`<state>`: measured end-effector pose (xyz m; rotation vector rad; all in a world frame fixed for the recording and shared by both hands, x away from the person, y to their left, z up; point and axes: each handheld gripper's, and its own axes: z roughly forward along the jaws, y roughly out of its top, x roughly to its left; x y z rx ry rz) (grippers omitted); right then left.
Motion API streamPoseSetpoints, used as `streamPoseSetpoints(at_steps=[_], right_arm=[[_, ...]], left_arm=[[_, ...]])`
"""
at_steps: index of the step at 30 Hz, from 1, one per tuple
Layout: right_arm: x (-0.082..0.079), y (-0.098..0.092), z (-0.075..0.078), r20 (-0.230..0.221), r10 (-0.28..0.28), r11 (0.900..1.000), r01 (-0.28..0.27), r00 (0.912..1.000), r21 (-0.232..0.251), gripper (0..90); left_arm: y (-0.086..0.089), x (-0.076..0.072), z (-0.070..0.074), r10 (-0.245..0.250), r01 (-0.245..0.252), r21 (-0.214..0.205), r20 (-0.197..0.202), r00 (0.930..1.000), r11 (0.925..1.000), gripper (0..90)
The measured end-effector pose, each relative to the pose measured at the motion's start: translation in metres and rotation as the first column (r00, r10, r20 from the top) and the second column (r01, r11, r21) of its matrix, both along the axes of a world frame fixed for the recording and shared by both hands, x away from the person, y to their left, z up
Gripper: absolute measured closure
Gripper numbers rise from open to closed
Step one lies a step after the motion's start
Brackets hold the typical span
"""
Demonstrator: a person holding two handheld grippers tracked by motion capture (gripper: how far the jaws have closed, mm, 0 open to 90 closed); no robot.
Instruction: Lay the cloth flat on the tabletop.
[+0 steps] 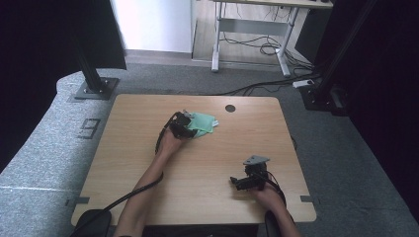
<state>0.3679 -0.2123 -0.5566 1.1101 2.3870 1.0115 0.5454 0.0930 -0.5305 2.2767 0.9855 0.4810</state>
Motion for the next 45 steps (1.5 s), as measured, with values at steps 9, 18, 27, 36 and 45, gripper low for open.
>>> streamPoseSetpoints(at_steps=[9, 18, 27, 36, 45], right_arm=[[0.000, 0.000, 0.000, 0.001, 0.000, 1.0000, 0.000, 1.0000, -0.001, 0.0], [0.000, 0.000, 0.000, -0.002, -0.001, 1.0000, 0.001, 1.0000, 0.000, 0.0], [0.000, 0.000, 0.000, -0.001, 0.000, 1.0000, 0.000, 1.0000, -0.002, 0.0], [0.000, 0.000, 0.000, -0.002, -0.001, 1.0000, 0.001, 1.0000, -0.001, 0.0], [0.000, 0.000, 0.000, -0.002, 0.000, 1.0000, 0.000, 1.0000, -0.002, 0.0]], left_arm=[[-0.001, -0.008, -0.001, 0.000, 0.000, 0.002, 0.000, 1.0000, 1.0000, 44.2], [0.002, -0.022, 0.000, -0.034, 0.034, -0.008, -0.020, 0.9992, 0.9994, 44.0], [0.001, -0.044, 0.000, -0.065, 0.065, -0.020, -0.023, 0.9976, 0.9977, 43.5], [0.003, -0.068, 0.000, -0.098, 0.097, -0.037, -0.028, 0.9948, 0.9946, 43.1], [0.003, -0.095, 0.000, -0.126, 0.124, -0.048, -0.032, 0.9916, 0.9911, 42.7]])
